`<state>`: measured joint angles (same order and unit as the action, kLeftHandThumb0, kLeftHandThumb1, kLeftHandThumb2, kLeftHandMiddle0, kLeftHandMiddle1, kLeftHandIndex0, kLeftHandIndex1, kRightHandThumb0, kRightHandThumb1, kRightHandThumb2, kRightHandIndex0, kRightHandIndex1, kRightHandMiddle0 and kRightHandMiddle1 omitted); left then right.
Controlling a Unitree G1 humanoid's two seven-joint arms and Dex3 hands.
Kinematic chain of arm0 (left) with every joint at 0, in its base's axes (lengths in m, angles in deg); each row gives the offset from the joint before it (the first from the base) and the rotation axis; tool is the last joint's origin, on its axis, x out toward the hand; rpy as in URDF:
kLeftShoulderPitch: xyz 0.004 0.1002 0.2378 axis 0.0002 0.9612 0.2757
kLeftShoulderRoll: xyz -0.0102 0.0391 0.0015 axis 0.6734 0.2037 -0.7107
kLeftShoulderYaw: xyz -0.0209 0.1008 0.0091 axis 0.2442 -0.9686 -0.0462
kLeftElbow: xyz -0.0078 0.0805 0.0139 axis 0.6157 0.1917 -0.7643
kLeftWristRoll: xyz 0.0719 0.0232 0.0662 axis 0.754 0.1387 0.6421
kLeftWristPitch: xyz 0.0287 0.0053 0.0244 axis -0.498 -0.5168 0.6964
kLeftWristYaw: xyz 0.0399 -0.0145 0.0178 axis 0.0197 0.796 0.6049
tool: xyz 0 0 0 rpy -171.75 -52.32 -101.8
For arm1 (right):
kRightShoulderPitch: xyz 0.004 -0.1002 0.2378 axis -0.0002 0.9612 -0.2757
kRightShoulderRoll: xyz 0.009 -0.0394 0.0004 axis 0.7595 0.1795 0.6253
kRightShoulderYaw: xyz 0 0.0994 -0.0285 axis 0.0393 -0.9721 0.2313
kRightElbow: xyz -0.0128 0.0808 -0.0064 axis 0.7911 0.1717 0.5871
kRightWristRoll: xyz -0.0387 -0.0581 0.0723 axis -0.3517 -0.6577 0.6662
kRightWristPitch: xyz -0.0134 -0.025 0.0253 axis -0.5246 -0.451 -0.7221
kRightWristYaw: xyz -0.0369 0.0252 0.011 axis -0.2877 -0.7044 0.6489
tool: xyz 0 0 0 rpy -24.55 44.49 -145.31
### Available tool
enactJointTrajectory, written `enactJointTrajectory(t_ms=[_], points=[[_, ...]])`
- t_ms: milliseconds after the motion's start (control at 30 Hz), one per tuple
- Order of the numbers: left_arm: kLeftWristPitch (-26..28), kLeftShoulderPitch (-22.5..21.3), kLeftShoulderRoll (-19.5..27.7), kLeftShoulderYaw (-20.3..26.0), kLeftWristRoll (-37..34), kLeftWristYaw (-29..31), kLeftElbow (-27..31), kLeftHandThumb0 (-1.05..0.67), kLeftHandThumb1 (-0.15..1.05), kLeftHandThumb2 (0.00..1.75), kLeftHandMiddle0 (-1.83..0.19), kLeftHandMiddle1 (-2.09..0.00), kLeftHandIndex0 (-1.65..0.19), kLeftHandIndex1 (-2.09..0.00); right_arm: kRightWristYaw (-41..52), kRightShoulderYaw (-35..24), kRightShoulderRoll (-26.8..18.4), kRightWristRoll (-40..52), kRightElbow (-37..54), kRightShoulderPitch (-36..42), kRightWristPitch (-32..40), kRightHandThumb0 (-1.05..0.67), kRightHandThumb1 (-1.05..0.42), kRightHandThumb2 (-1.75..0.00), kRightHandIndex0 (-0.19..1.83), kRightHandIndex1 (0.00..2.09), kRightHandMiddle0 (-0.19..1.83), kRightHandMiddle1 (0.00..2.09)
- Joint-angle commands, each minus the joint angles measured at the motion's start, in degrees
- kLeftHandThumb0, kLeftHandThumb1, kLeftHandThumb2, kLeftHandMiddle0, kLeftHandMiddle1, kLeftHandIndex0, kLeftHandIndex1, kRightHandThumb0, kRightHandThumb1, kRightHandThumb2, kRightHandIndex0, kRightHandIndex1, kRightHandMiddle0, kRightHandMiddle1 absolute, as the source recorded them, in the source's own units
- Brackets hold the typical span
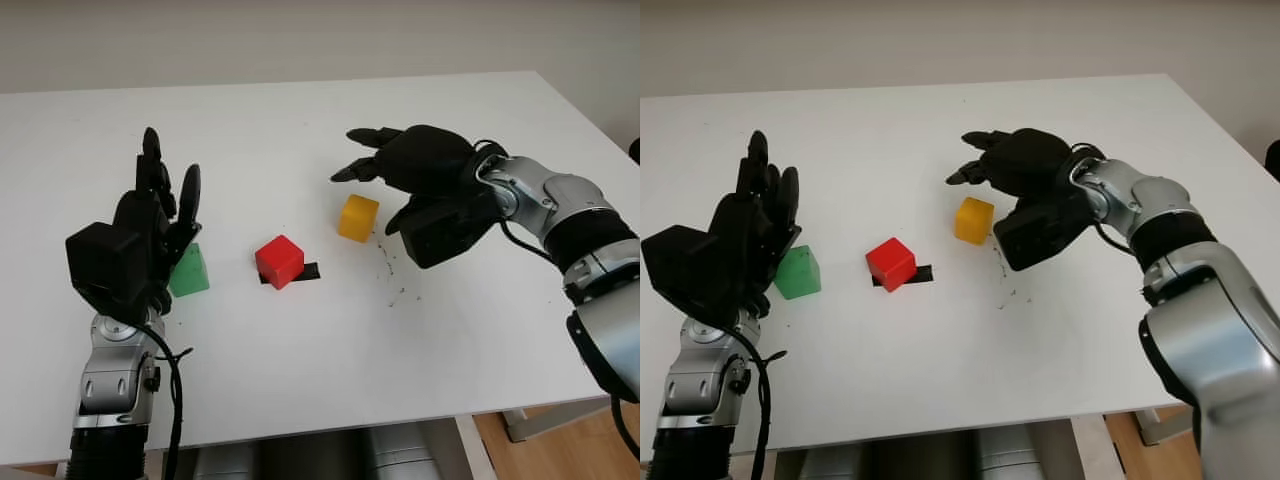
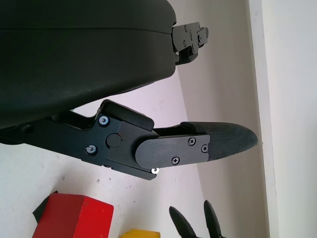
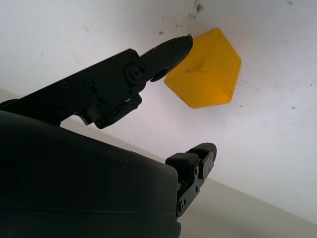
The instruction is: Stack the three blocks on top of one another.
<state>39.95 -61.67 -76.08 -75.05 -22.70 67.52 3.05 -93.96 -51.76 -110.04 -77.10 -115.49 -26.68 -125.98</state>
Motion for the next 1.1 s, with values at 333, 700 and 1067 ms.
enactJointTrajectory(t_ms=[333, 700, 1067], points=[[-0.9, -0.8, 0.4, 0.1, 0.2, -0.2, -0.1, -0.78, 1.05, 0.51, 0.19, 0.00, 0.17, -0.06, -13.7, 5.1, 1.0, -4.9, -4.4, -1.2, -0.2, -0.41, -0.82, -0.06, 0.14, 0.07, 0.55, 0.13], [-0.3, 0.0, 0.4, 0.3, -0.2, 0.0, 1.1, -0.79, 1.05, 0.50, 0.19, 0.00, 0.17, -0.05, -15.7, 7.5, 2.0, -5.4, -6.7, -1.3, 0.3, -0.35, -0.83, -0.06, 0.17, 0.07, 0.67, 0.16], [-0.1, 0.3, -0.2, 0.1, -0.4, -0.3, 1.5, -0.78, 1.05, 0.50, 0.19, 0.00, 0.17, -0.05, -17.0, 9.4, 2.5, -5.9, -7.3, -1.2, 0.4, -0.37, -0.84, -0.06, 0.17, 0.06, 0.70, 0.15]])
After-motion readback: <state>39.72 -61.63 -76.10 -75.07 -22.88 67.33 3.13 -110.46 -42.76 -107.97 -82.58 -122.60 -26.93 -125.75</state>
